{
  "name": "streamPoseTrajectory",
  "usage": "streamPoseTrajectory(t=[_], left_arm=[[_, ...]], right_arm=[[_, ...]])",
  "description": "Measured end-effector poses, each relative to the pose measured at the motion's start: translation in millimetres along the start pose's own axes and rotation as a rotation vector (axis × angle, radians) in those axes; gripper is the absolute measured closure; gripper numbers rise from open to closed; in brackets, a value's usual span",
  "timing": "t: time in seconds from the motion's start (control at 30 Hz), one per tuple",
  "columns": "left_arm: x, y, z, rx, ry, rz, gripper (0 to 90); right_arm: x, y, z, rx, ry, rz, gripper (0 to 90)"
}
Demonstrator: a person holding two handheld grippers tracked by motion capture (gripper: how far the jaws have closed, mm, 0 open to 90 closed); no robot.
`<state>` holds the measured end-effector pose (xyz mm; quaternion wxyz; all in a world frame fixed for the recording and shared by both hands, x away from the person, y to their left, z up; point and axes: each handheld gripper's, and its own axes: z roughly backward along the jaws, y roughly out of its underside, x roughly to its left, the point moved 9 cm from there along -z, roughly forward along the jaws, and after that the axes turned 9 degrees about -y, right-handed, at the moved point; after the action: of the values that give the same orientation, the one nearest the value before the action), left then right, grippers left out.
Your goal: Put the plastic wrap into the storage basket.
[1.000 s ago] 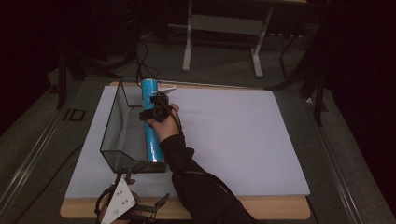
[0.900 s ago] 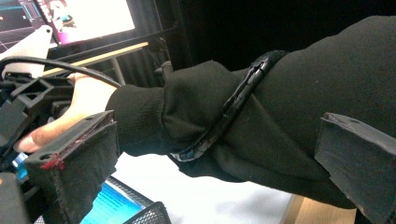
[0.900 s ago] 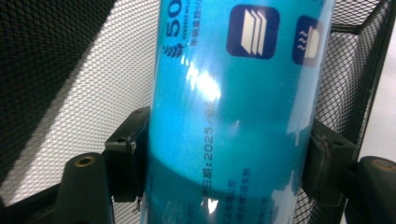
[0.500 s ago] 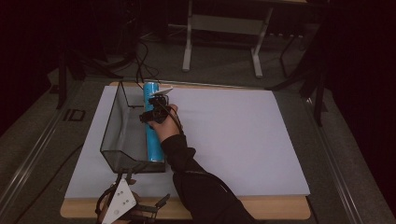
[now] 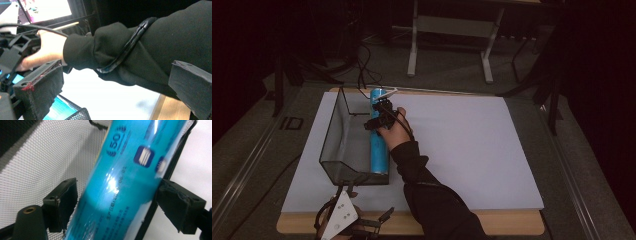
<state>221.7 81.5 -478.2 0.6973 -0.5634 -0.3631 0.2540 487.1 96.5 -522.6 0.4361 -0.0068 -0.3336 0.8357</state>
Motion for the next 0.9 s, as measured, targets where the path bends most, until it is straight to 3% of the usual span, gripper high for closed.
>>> streamPoseTrajectory(t=[0.27, 0.37, 0.53, 0.63, 0.9], left_arm=[[-0.8, 1.1, -1.2, 0.005, 0.003, 0.003, 0.5], [-0.1, 1.8, -1.7, 0.01, 0.004, 0.008, 0.5], [0.0, 3.2, -3.2, 0.017, 0.005, 0.012, 0.5], [-0.2, 3.5, -3.8, 0.019, 0.006, 0.011, 0.5], [-0.8, 5.5, -6.2, 0.028, 0.008, 0.011, 0.5]], right_arm=[[-0.1, -0.6, 17.6, -0.019, -0.026, 0.05, 16.4], [-2.9, 0.8, 27.7, -0.027, -0.022, 0.091, 15.8], [-6.1, 2.0, 44.5, -0.052, -0.039, 0.097, 15.8], [-10.5, 3.8, 50.9, -0.057, -0.03, 0.11, 15.7], [-39.0, 21.5, 75.7, -0.046, 0.005, 0.113, 15.7]])
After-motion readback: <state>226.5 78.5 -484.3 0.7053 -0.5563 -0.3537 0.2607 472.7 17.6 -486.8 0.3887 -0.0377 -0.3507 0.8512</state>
